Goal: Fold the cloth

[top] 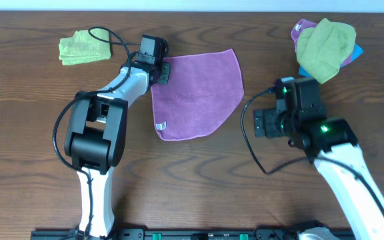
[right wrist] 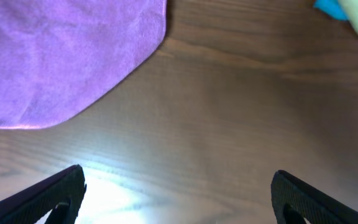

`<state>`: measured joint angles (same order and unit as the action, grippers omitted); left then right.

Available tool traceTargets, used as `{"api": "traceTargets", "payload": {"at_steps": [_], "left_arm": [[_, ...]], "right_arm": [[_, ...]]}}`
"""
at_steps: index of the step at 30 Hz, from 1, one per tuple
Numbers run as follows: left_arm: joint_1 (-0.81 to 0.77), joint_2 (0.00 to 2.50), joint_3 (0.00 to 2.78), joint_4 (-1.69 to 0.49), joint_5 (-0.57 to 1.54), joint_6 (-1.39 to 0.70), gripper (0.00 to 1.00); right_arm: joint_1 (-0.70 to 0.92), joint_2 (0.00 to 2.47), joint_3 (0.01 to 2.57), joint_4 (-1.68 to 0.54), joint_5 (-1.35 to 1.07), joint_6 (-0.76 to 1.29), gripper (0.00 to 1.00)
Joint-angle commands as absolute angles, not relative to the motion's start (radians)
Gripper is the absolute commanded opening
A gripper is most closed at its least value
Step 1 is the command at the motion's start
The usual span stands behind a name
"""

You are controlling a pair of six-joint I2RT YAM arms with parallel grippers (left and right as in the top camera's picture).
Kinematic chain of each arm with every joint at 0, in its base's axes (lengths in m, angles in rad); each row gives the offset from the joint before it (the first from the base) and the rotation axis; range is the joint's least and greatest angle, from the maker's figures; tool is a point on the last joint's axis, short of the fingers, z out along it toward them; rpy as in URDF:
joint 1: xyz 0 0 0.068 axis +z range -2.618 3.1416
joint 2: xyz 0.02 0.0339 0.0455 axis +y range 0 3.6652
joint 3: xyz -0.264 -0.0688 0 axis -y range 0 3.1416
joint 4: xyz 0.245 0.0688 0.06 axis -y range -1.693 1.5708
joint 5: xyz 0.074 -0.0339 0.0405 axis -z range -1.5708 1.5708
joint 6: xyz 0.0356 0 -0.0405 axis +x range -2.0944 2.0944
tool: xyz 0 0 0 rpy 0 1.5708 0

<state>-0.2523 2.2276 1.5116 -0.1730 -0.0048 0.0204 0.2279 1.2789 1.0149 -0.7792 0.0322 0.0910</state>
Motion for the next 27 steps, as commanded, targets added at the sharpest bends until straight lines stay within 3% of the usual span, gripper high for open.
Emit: {"api": "traceTargets", "payload": {"at_steps": [1,17,27], "left_arm": [[-0.244,2.262,1.530,-0.172,-0.042,0.065,0.06],[-0.241,2.262,1.530,-0.171,-0.067,0.084,0.06],[-0.241,2.262,1.530,-0.171,-0.067,0.084,0.06]], "right_arm": [[0.189,1.347,1.012,-0.748,-0.048,0.035,0.95],[0.062,1.705,1.012,-0.291,-0.453,-0.050,0.95],[0.037,1.874,1.013,-0.022,-0.713,0.060,0.94]]}}
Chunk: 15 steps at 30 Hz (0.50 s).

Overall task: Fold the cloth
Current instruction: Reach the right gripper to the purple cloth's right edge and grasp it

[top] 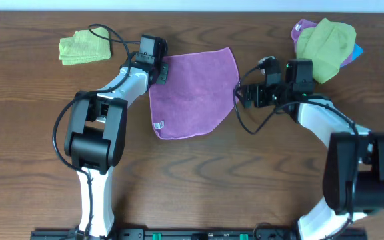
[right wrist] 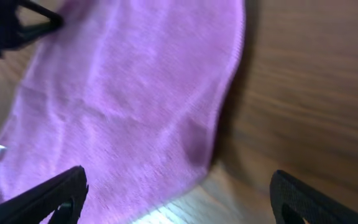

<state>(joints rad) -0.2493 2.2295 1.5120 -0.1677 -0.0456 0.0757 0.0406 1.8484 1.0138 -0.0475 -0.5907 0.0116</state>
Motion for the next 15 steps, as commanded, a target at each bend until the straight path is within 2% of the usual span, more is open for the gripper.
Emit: {"api": "traceTargets", "payload": {"at_steps": [1,15], "left_arm": [[-0.241,2.262,1.530,-0.171,-0.067,0.084,0.06],[-0.241,2.262,1.530,-0.171,-0.066,0.084,0.05]], "right_arm": [[0.037,1.890,1.013,0.007,-0.733,0.078,0.94],[0.038,2.024,1.013,0.150,-0.764,0.186,0.93]]}}
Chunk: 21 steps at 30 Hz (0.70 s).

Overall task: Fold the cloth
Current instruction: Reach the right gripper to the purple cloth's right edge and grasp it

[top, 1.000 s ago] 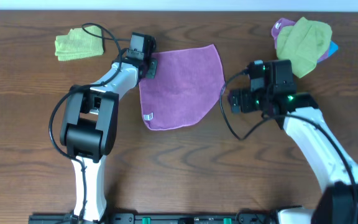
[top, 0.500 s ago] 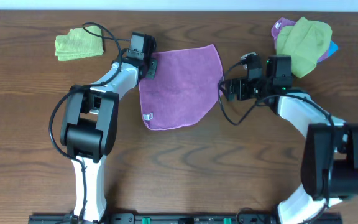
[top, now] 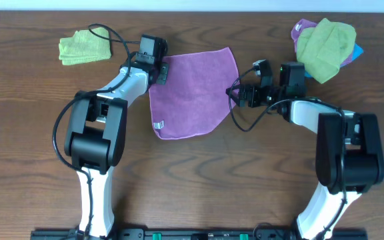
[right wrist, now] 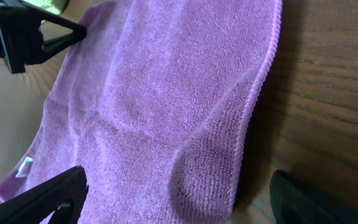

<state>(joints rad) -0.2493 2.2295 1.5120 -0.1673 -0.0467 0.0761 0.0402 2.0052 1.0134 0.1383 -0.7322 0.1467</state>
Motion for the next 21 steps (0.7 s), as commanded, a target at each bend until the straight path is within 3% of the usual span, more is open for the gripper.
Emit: {"api": "traceTargets", "payload": {"at_steps": [1,21], "left_arm": [[-0.241,2.262,1.530,-0.171,-0.066,0.084,0.06],[-0.241,2.262,1.530,-0.171,-0.067,0.083,0.06]], "right_arm": [[0.038,2.028,1.013,0.158,-0.764,0.191,0.94],[0.115,2.137,1.013,0.241,-1.024,0.345,0.92]]}}
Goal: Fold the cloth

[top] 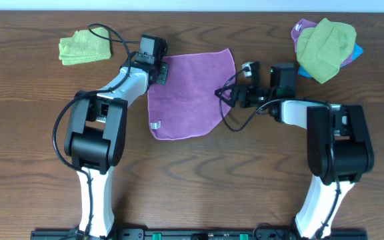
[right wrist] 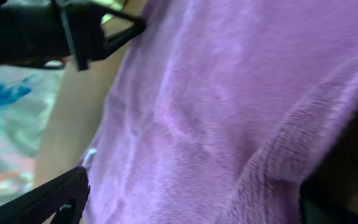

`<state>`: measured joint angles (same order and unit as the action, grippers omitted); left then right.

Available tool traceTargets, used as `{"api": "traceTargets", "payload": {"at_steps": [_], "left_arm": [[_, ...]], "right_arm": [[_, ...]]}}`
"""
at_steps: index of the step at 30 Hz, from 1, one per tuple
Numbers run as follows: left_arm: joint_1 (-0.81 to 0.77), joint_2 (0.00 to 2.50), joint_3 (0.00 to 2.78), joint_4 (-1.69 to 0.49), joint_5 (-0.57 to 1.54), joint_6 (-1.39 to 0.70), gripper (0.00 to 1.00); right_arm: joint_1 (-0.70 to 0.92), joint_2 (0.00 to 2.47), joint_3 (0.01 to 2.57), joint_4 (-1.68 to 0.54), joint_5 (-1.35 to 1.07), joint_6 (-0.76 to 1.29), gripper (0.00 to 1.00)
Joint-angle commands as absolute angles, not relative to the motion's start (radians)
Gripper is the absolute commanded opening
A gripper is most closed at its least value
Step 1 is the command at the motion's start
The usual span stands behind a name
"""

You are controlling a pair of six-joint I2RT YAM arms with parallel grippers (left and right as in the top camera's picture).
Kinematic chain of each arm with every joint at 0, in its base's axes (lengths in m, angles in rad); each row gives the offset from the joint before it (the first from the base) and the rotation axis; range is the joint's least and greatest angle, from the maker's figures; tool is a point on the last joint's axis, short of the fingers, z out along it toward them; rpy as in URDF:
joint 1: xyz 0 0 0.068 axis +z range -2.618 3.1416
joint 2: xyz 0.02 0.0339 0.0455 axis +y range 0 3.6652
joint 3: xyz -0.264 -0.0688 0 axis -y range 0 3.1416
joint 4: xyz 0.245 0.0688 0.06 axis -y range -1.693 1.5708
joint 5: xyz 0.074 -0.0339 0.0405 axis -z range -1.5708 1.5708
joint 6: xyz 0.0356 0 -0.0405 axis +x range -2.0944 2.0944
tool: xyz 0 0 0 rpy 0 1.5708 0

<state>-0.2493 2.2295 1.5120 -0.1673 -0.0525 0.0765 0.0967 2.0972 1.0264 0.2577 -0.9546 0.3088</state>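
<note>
A purple cloth (top: 189, 93) lies spread flat on the wooden table (top: 199, 187), a white tag (top: 154, 124) at its lower left corner. At the cloth's top left corner my left gripper (top: 160, 71) rests, its fingers drawn to a point on that corner; the right wrist view shows it too, as the left gripper (right wrist: 104, 31). My right gripper (top: 227, 95) lies low at the cloth's right edge. In the right wrist view the cloth (right wrist: 216, 112) fills the frame, its bunched edge lying between the wide-apart jaws of the right gripper (right wrist: 191, 199).
A folded green cloth (top: 79, 47) lies at the far left. A pile of green, purple and blue cloths (top: 325, 40) sits at the far right, behind the right arm. Cables loop beside both wrists.
My right gripper has moved further left onto the cloth's right edge, which now bunches between its open jaws. The cloth's right side and tagged corner have shifted slightly left. The left arm has stayed put.
At first my right gripper hovered open over bare table right of the cloth, while the left sat at the top left corner. The right then stood near the cloth's right edge, then at it. Now the edge lies between its jaws and the cloth has narrowed leftward.
</note>
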Motion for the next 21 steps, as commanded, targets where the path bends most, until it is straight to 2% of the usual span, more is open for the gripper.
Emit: {"api": "traceTargets", "payload": {"at_steps": [1,13,21], "left_arm": [[-0.241,2.262,1.530,-0.171,-0.067,0.083,0.06],[-0.241,2.262,1.539,-0.148,-0.104,0.082,0.06],[-0.259,2.261,1.703,-0.305,0.018,0.081,0.06]], "right_arm": [[0.117,2.137,1.013,0.237,-1.047,0.348,0.91],[0.108,2.136,1.013,0.228,-1.261,0.408,0.86],[0.086,2.136,1.013,0.228,-1.246,0.403,0.86]]}}
